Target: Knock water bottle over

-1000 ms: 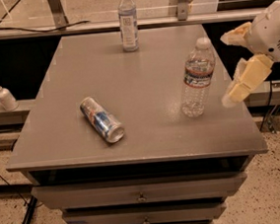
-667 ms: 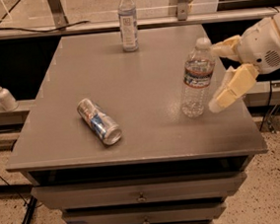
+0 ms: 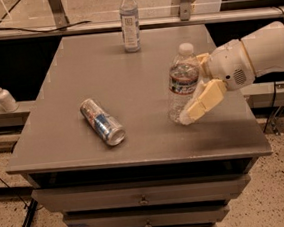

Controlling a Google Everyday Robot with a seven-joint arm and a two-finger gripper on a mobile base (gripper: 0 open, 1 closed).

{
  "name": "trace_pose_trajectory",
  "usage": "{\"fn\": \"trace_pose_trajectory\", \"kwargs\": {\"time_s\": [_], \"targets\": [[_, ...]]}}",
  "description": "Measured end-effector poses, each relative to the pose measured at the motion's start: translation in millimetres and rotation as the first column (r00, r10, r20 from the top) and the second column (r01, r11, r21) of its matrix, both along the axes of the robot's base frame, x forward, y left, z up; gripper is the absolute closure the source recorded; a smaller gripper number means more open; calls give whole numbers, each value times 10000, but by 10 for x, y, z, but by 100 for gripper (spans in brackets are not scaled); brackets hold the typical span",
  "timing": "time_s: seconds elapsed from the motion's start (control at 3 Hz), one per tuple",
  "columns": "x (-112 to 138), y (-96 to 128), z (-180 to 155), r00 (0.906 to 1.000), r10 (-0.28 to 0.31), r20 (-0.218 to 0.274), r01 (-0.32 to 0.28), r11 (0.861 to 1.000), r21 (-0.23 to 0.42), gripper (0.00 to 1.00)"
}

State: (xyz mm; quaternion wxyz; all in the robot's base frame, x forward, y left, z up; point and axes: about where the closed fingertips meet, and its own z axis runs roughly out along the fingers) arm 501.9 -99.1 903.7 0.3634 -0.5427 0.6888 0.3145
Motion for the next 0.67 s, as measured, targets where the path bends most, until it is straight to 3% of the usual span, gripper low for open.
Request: {"fn": "trace_pose_trajectory", "kwargs": {"time_s": [0.67], "targets": [[223,582,132,9976,437,540,-487,9943,952,0]]}}
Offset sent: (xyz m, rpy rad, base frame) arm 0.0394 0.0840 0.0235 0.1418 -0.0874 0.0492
